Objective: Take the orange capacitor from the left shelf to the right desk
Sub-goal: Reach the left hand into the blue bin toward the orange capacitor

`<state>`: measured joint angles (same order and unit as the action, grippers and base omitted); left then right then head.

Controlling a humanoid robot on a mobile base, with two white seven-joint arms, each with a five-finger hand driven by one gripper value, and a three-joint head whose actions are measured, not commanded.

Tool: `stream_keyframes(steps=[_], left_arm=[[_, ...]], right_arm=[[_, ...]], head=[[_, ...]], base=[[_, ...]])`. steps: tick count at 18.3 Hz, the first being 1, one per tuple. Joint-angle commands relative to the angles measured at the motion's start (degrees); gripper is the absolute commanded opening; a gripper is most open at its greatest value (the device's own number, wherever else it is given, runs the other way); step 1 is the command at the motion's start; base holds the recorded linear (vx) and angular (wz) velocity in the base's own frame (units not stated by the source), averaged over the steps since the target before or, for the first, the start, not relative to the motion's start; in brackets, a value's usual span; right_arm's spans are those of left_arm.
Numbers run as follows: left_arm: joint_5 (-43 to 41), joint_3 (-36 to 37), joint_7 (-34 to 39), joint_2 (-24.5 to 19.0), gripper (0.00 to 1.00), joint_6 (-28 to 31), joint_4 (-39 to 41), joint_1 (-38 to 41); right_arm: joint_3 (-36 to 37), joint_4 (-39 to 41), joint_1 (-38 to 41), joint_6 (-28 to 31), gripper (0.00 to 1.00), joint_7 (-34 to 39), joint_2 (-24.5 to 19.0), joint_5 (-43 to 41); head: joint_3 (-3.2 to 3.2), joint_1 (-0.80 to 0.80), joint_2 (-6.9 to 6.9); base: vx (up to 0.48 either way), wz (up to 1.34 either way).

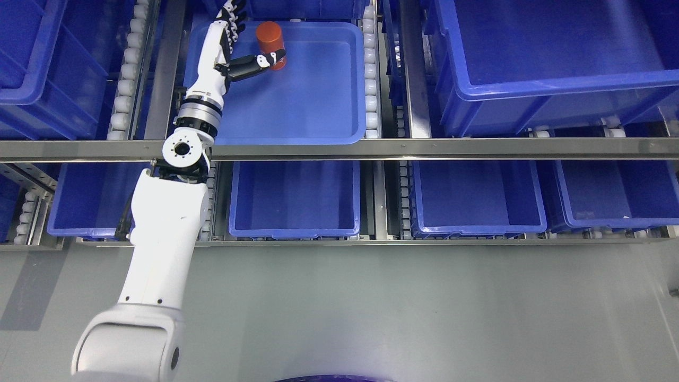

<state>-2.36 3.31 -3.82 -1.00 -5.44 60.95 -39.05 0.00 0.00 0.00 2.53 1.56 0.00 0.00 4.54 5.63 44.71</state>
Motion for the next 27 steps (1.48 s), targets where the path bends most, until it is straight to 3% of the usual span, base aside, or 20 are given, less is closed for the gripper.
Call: stream_keyframes(steps=[1,11,13,16,25,26,27], left_arm=[[-0.54,4.07,-0.39,0.0,1.0,-0.1,-21.66,-6.74],[-2.3,3.02,-0.39,0.0,0.94,-0.53,-24.39,-9.82],[-2.3,2.76,-0.31,0.0,0.84,-2.99,-24.39,-10.17],[-2.3,-1.98,-0.48,0.0,0.52,-7.11,-24.48,-10.0],[-2.3,-3.04,-0.57,0.0,0.27,-8.45,-24.48,-9.12],[-2.21,-3.48,-0.57,0.0,0.21,-9.32,-24.48,-9.12],[-2.12,-4.27,-0.57,0.0,0.08,-11.68,-24.48,-8.86]], right_arm=[[0.62,1.93,0.09,-0.06,1.0,0.29,1.0,0.0],[0.62,1.93,0.09,-0.06,1.0,0.29,1.0,0.0],[0.62,1.93,0.09,-0.06,1.0,0.29,1.0,0.0],[0.62,1.93,0.09,0.02,1.0,0.29,1.0,0.0],[0.62,1.93,0.09,0.02,1.0,0.29,1.0,0.0],[0.62,1.93,0.09,0.02,1.0,0.29,1.0,0.0],[0.62,1.93,0.09,0.02,1.0,0.29,1.0,0.0]], head=[[0.0,0.0,0.0],[0.0,0.0,0.0],[0.0,0.0,0.0],[0.0,0.0,0.0],[0.0,0.0,0.0],[0.0,0.0,0.0],[0.0,0.0,0.0]], base=[[0.0,0.0],[0.0,0.0],[0.0,0.0],[0.0,0.0],[0.0,0.0],[0.0,0.0],[0.0,0.0]])
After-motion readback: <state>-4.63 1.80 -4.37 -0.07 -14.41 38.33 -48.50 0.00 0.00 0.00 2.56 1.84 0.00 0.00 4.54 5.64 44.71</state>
